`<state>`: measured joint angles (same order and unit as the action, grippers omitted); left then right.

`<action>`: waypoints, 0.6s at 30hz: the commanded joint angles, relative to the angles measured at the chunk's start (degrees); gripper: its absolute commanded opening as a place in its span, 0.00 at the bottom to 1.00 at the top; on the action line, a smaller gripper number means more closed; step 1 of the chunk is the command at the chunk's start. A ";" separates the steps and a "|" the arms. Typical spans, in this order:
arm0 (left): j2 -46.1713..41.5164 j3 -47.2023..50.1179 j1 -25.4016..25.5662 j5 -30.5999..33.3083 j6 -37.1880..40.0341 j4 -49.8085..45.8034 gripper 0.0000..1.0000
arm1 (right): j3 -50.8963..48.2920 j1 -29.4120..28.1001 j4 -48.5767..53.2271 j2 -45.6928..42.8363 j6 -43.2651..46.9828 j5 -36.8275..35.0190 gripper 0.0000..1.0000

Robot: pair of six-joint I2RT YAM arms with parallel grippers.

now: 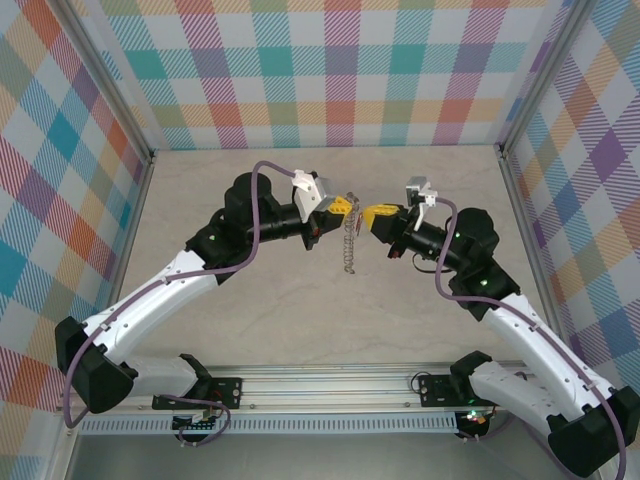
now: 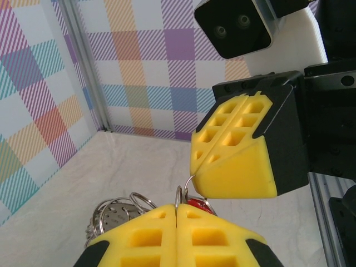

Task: Put the keys on the keyring

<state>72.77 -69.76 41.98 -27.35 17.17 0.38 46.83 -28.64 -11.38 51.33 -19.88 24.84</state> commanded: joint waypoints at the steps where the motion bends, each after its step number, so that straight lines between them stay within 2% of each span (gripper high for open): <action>1: -2.81 -0.89 0.26 0.55 -0.54 4.85 0.00 | 1.05 0.95 2.11 0.17 0.52 -0.14 0.00; 8: -3.44 -0.55 0.27 1.08 -1.33 6.03 0.00 | -1.16 0.94 -0.28 0.44 -2.47 0.86 0.00; 18: -3.19 -0.28 0.28 1.09 -2.32 7.44 0.00 | -1.98 0.92 -3.56 2.92 -6.92 7.92 0.00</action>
<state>72.12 -69.73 41.98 -26.92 15.86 0.60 46.44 -28.08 -14.35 53.74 -24.91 29.93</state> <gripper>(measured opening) 0.050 0.050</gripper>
